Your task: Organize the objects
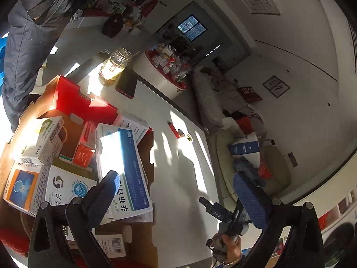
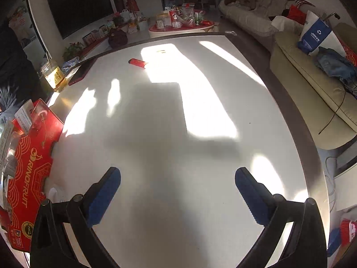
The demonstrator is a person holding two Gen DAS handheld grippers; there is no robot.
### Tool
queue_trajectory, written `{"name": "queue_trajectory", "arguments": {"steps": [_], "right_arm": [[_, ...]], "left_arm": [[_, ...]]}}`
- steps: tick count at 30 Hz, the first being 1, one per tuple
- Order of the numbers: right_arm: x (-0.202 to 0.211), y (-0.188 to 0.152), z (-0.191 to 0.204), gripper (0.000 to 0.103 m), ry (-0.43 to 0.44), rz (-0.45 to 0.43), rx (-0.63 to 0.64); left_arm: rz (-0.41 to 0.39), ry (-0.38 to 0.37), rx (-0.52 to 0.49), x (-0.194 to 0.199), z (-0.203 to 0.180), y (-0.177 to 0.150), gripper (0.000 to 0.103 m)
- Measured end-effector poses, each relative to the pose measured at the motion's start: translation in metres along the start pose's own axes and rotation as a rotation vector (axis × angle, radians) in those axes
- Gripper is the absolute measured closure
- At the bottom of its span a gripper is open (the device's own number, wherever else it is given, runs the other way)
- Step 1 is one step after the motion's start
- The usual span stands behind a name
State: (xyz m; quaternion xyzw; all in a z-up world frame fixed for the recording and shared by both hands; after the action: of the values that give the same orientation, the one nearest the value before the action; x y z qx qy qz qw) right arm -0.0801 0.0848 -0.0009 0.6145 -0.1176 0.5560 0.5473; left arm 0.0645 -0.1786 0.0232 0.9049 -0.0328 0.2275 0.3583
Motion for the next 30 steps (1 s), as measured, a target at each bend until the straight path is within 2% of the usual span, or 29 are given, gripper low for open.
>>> {"name": "queue_trajectory", "arguments": {"steps": [3, 6, 7, 9, 15, 17, 20, 22, 28, 30], "right_arm": [[-0.012, 0.009, -0.026, 0.001, -0.09, -0.049, -0.002], [-0.024, 0.011, -0.046, 0.001, -0.145, -0.04, 0.004], [-0.028, 0.01, -0.052, 0.0, -0.157, -0.033, 0.004], [-0.027, 0.009, -0.059, 0.0, -0.128, -0.047, -0.01], [-0.027, 0.012, -0.057, 0.0, -0.128, -0.046, -0.001], [-0.027, 0.014, -0.057, 0.0, -0.128, -0.044, -0.002], [-0.027, 0.013, -0.057, 0.0, -0.128, -0.044, -0.002], [-0.027, 0.014, -0.057, 0.0, -0.127, -0.044, -0.002], [-0.027, 0.015, -0.057, 0.0, -0.127, -0.044, -0.002], [-0.027, 0.015, -0.057, 0.0, -0.127, -0.044, -0.002]], "left_arm": [[0.037, -0.193, 0.064, -0.018, -0.028, -0.007, 0.0], [0.082, -0.398, 0.164, -0.037, -0.05, -0.015, 0.0], [0.097, -0.463, 0.202, -0.042, -0.056, -0.017, 0.0], [0.113, -0.567, 0.277, -0.051, -0.066, -0.021, 0.0], [0.109, -0.827, 0.438, -0.062, -0.087, -0.017, 0.0], [0.107, -0.861, 0.453, -0.061, -0.091, -0.015, 0.0], [0.112, -0.808, 0.422, -0.058, -0.097, -0.014, 0.0], [0.123, -0.703, 0.358, -0.059, -0.1, -0.018, 0.0], [0.234, -0.095, -0.003, -0.079, -0.12, -0.059, 0.0], [0.261, -0.008, -0.047, -0.084, -0.121, -0.076, 0.0]]}}
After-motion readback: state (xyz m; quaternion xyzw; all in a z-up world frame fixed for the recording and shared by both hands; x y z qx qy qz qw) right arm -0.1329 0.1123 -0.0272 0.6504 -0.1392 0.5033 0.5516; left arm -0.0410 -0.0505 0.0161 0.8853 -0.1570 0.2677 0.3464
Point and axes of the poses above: each gripper's, at about its wrist camera, not at the fingertips, and x roughly against the way its jaws point, z to its left, y to its top, the point moved 4 cm from there along -x, roughly the way its jaws point, and after that the axes turned 12 degrees about -x, right-handed, at the moved point
